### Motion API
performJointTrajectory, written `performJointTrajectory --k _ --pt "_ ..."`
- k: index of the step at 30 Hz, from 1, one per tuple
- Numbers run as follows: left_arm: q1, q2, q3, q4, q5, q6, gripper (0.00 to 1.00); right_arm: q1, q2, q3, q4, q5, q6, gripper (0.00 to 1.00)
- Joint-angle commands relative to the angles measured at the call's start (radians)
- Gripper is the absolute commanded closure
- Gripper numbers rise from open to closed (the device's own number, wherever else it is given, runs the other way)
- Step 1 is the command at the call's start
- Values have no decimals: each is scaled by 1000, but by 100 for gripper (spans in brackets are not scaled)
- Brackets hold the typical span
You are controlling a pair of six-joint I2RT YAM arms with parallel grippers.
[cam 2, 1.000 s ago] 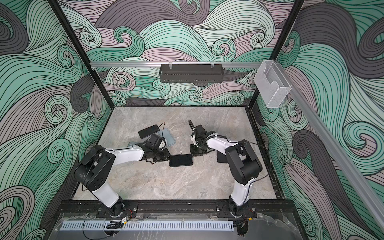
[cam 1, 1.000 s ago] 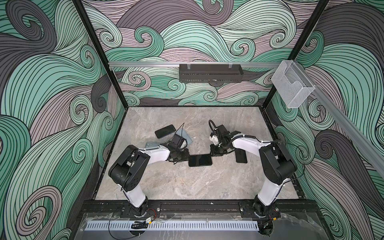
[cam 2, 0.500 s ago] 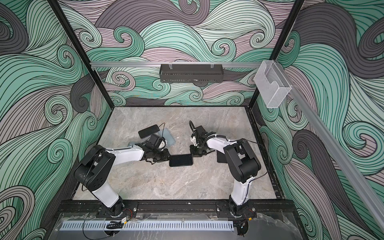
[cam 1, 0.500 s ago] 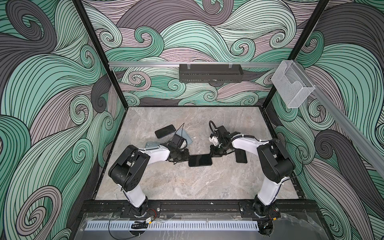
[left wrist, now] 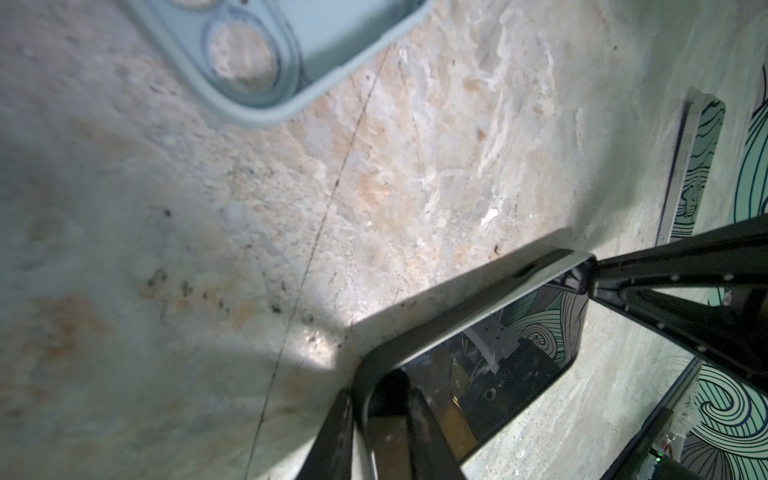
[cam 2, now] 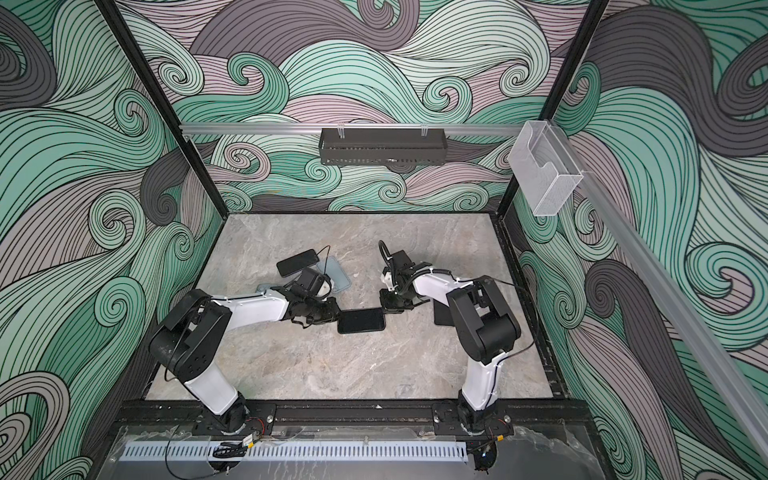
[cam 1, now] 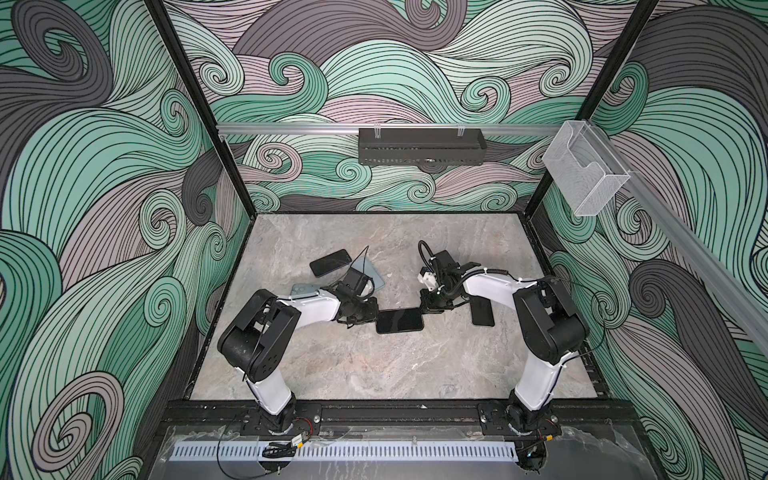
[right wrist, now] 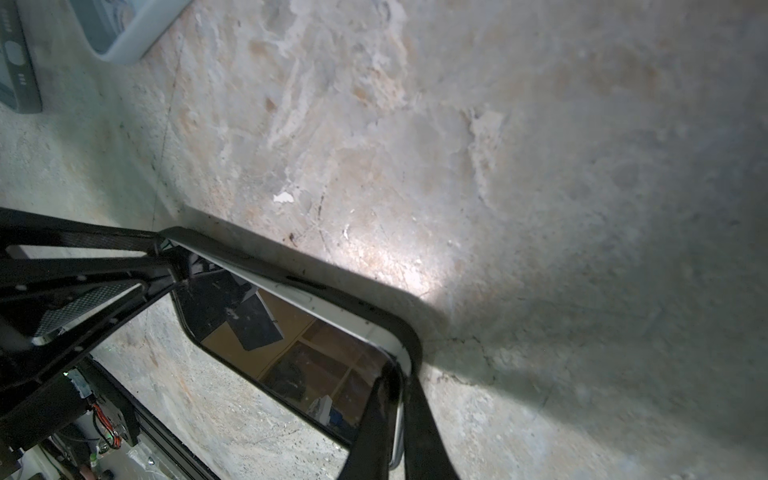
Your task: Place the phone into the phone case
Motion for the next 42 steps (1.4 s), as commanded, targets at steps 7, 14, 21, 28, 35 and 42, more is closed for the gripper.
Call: performJointTrajectory --k 7,14,21,28,35,42 --pt "-2 29 33 6 23 5 76 68 120 -6 -43 58 -8 86" --pt "-1 36 35 18 31 8 76 109 164 26 -71 133 11 89" --pt "3 35 32 16 31 16 76 154 219 56 -93 177 31 89" --pt "7 29 26 21 34 19 76 174 256 61 -94 188 42 90" --pt "11 27 21 27 39 18 76 184 285 75 -109 199 44 90" --pt "17 17 15 30 42 19 77 191 314 87 -116 210 52 89"
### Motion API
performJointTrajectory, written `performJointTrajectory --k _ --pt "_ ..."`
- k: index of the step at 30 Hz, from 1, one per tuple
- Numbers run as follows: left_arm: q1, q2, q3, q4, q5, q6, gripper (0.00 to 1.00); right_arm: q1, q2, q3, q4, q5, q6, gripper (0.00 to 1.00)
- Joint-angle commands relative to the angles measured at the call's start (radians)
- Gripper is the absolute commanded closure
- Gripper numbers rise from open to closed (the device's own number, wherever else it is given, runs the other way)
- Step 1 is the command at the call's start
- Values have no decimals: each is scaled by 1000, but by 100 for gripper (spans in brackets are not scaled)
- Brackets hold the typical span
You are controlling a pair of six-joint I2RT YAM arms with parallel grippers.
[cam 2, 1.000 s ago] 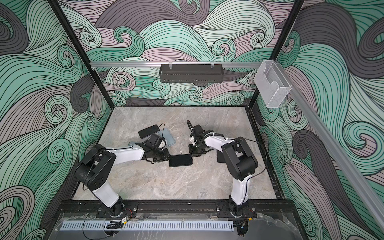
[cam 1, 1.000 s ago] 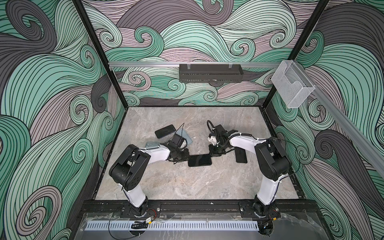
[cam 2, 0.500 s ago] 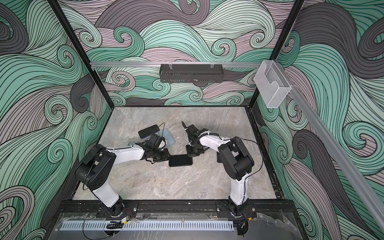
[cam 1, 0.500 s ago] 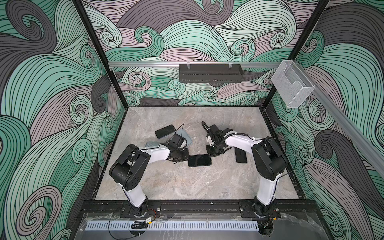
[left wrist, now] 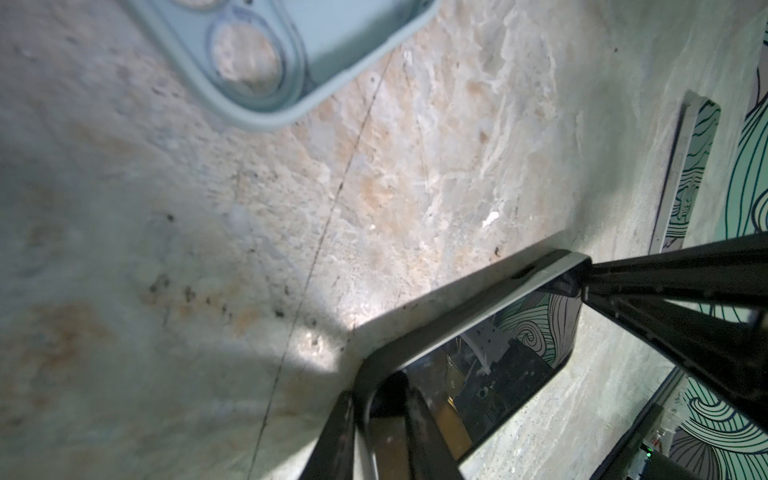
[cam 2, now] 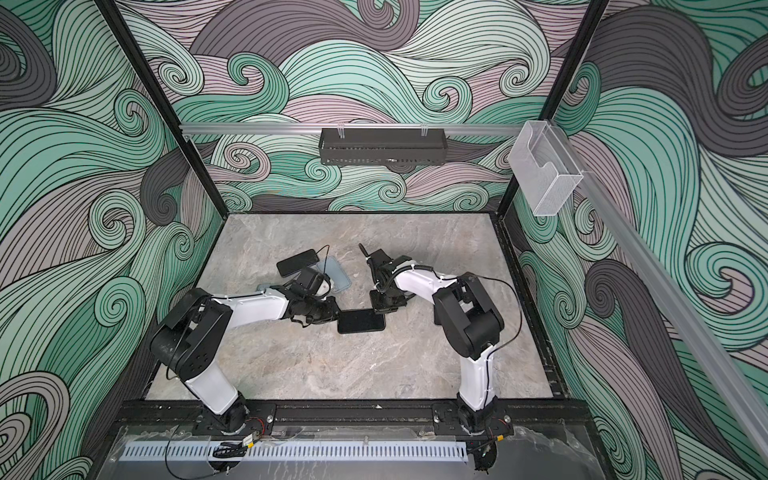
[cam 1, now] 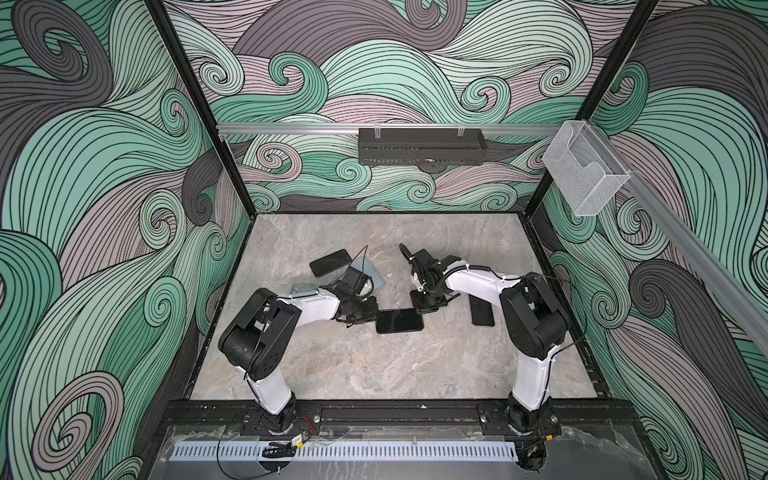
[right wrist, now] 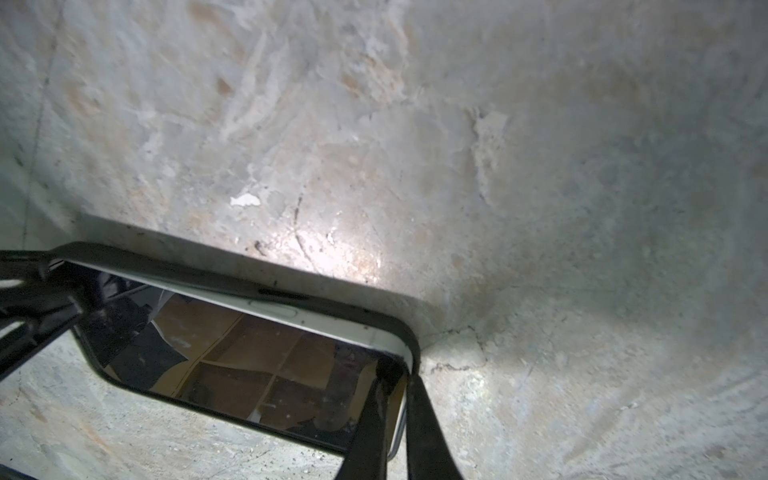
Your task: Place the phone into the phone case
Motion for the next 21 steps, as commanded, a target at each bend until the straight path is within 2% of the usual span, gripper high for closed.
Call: performJointTrajectory --k 1,21 --pt "4 7 6 36 20 18 77 67 217 -89 95 -45 13 89" --pt "18 -21 -29 52 28 16 77 97 290 -86 94 -1 39 89"
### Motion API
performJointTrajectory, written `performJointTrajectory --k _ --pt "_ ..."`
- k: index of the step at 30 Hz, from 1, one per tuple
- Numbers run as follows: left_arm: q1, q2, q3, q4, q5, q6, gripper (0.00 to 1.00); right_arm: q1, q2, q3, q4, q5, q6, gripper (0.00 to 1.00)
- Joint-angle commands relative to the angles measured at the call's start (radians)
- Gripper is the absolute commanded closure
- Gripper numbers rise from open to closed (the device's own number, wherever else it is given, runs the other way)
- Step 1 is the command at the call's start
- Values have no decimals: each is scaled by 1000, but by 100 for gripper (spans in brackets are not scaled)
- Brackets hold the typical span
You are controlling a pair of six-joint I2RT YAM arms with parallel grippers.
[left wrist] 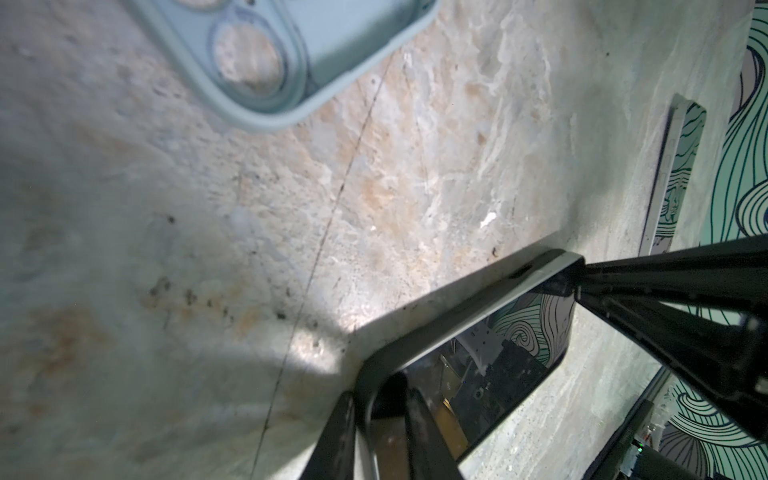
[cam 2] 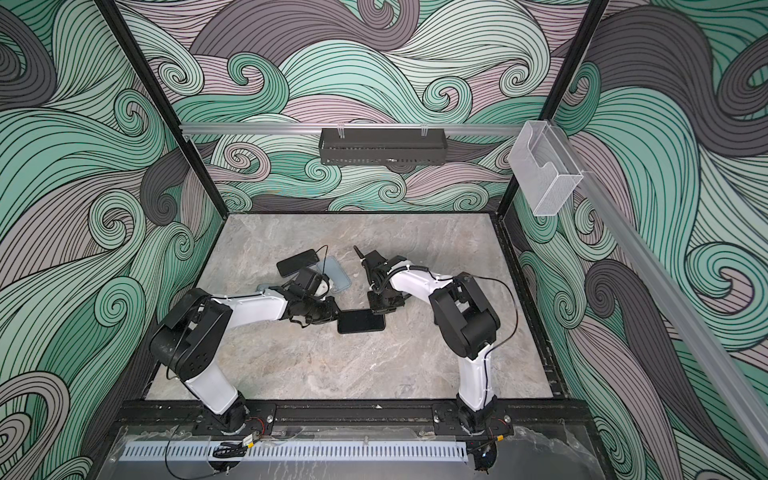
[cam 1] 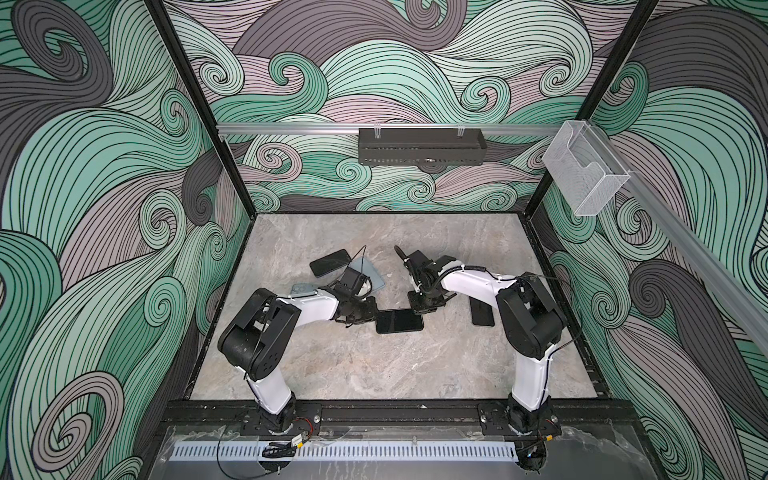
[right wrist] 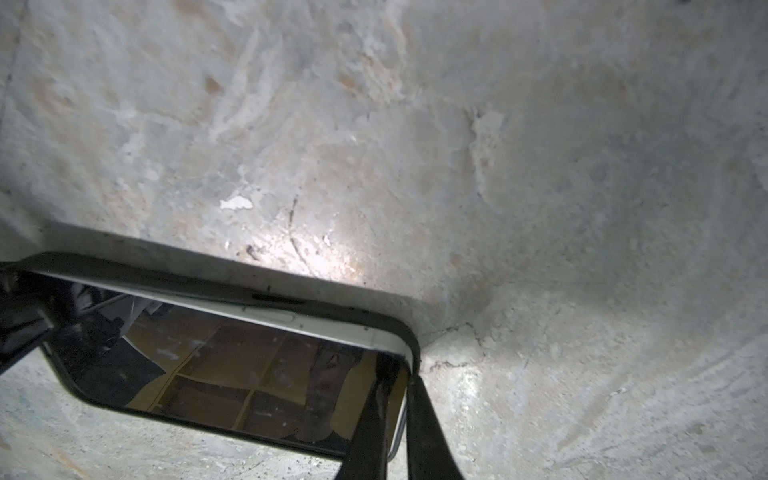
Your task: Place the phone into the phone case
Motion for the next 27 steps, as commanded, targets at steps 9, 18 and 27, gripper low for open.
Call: performJointTrajectory --k 9,18,27 --pt "15 -37 -28 23 7 16 76 71 300 -109 125 -73 17 88" --pt "17 -47 -47 35 9 9 77 77 335 -109 127 -71 22 87" --pt "20 -59 -59 39 7 5 77 79 366 -111 131 -58 28 87"
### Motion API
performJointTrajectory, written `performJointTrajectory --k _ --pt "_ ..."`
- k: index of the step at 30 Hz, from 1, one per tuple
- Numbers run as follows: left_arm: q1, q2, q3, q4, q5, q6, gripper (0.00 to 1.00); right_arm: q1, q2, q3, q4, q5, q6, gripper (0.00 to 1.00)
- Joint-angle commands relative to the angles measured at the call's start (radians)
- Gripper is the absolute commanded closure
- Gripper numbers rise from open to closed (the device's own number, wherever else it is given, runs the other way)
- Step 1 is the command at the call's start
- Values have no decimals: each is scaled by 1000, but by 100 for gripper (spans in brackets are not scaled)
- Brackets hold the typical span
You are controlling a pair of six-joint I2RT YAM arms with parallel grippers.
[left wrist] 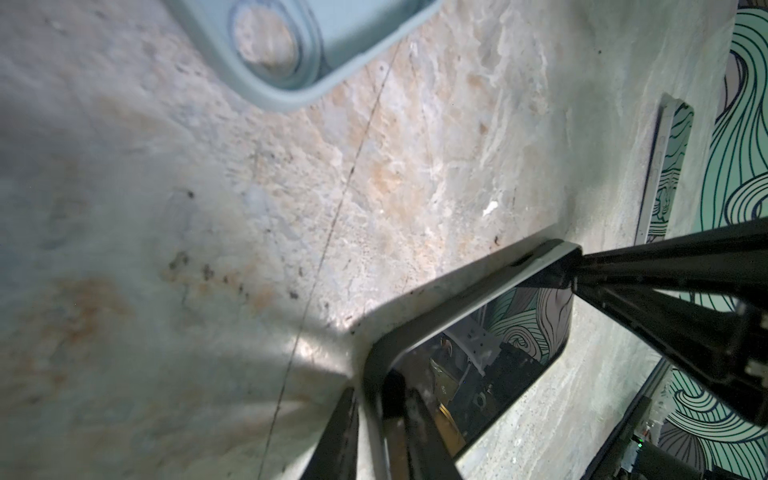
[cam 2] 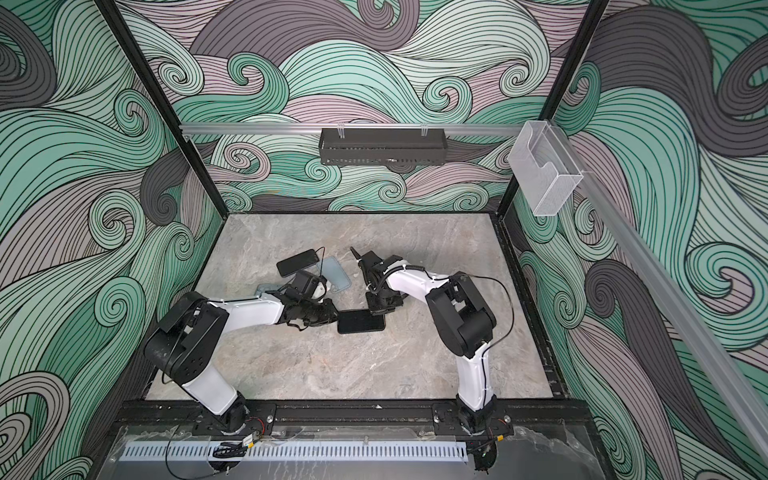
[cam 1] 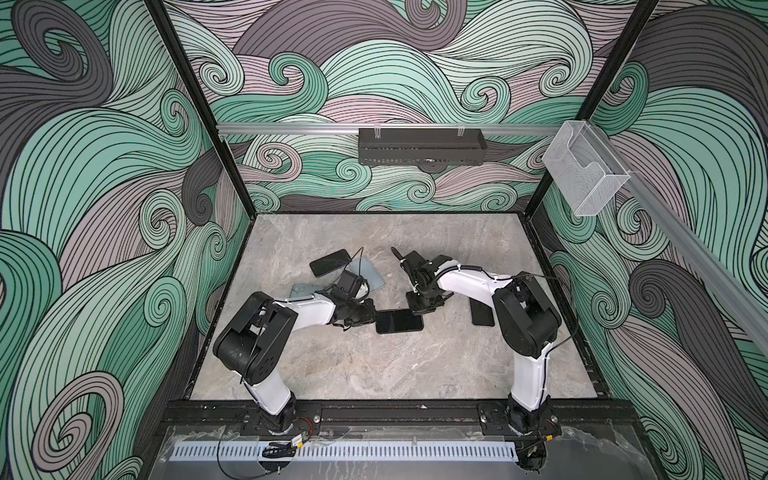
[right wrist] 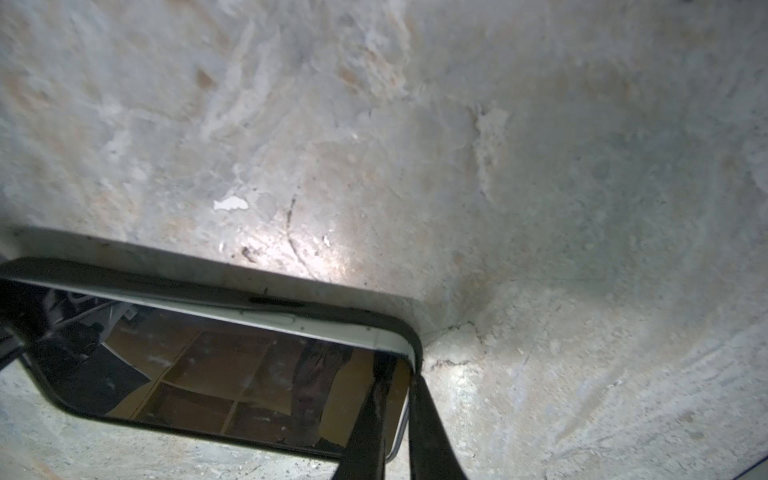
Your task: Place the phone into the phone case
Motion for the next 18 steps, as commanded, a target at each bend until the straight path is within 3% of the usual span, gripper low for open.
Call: performJointTrajectory --k 1,18 --pt "7 -25 -4 -8 2 5 77 61 340 -145 166 -87 18 87" --pt "8 -13 -2 -10 5 -3 77 70 396 -165 211 -50 49 86"
